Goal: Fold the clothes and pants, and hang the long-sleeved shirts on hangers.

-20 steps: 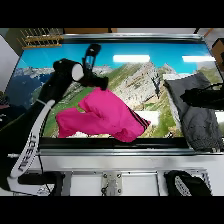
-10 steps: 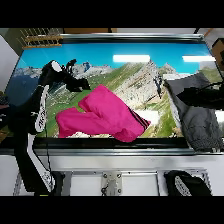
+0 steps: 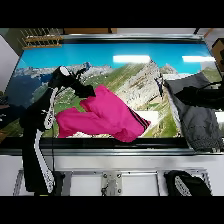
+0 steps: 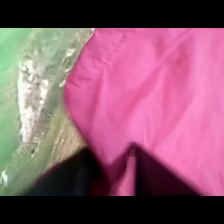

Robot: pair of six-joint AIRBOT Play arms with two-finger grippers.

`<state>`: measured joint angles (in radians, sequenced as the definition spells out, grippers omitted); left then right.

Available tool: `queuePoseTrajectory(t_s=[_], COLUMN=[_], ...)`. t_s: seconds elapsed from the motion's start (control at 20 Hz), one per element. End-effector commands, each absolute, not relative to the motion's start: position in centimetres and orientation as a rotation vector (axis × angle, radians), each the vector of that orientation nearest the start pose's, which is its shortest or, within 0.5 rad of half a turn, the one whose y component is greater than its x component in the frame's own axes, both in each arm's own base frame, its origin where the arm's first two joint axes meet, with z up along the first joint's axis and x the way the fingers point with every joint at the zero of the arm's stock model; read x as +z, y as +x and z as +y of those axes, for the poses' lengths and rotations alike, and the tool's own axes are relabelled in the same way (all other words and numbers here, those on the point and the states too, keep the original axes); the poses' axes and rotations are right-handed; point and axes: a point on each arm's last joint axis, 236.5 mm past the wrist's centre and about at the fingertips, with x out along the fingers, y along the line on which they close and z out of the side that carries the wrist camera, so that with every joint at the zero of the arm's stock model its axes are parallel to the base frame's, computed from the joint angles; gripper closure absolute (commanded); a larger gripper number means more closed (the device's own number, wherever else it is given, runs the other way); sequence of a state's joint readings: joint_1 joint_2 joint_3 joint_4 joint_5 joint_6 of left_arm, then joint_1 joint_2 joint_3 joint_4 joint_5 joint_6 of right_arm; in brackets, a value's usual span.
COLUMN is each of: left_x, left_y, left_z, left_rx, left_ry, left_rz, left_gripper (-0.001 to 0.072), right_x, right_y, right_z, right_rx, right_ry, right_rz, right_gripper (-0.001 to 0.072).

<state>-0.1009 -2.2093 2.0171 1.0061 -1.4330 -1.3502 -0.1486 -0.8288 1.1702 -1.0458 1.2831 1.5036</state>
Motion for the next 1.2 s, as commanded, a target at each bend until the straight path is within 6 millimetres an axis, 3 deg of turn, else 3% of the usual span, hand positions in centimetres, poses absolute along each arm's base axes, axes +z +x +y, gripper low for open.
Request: queuePoseTrajectory(t_s=[0.0, 0.1, 0.2, 0.25, 0.3, 0.35, 0.45, 0.6, 0.75, 0.85, 0.9, 0.95, 1.05, 1.15], left_x=[-9.9, -6.9, -3.6, -2.2, -1.2, -0.5, 0.1, -0.1, 0.0, 0.0, 0.0, 0.0, 0.8, 4.7], left_y=[49.9, 51.6, 52.7, 52.8, 52.7, 52.4, 51.9, 51.4, 51.5, 51.5, 51.4, 51.3, 51.2, 51.7], left_z=[-19.0, -17.9, -16.1, -15.3, -14.6, -14.1, -14.0, -14.4, -14.5, -14.5, -14.4, -14.2, -14.2, -13.9], left_rx=[-0.612, -0.583, -0.545, -0.531, -0.522, -0.516, -0.515, -0.522, -0.523, -0.522, -0.522, -0.521, -0.524, -0.518], left_ry=[-0.286, -0.291, -0.305, -0.311, -0.316, -0.32, -0.32, -0.317, -0.317, -0.317, -0.318, -0.322, -0.316, -0.299], left_rz=[1.52, 1.426, 1.336, 1.308, 1.293, 1.285, 1.283, 1.296, 1.293, 1.292, 1.296, 1.301, 1.291, 1.192], left_gripper=[0.0703, 0.0704, 0.0704, 0.0703, 0.0703, 0.0703, 0.0703, 0.0703, 0.0703, 0.0703, 0.0703, 0.0703, 0.0704, 0.0704], right_x=[18.2, 15.7, 11.5, 9.1, 6.3, 3.5, -1.2, -6.1, -8.5, -9.1, -9.5, -9.6, -8.5, -5.0], right_y=[32.4, 32.3, 32.1, 31.9, 31.9, 32.0, 32.9, 35.1, 37.1, 37.7, 37.8, 38.1, 39.0, 39.9], right_z=[6.3, 4.2, 2.2, 1.8, 2.0, 2.9, 5.2, 10.1, 15.7, 18.1, 18.5, 18.7, 18.7, 18.3], right_rx=[0.273, 0.187, 0.08, 0.051, 0.041, 0.052, 0.072, 0.166, 0.287, 0.355, 0.364, 0.368, 0.411, 0.494], right_ry=[0.366, 0.33, 0.33, 0.343, 0.376, 0.434, 0.59, 0.693, 0.786, 0.79, 0.779, 0.776, 0.735, 0.636], right_rz=[0.891, 0.965, 1.062, 1.113, 1.167, 1.214, 1.265, 1.301, 1.289, 1.293, 1.302, 1.304, 1.267, 1.228], right_gripper=[0.0678, 0.0682, 0.0673, 0.0547, 0.0151, 0.0019, 0.0019, 0.0019, 0.0019, 0.0019, 0.0021, 0.0136, 0.068, 0.0686])
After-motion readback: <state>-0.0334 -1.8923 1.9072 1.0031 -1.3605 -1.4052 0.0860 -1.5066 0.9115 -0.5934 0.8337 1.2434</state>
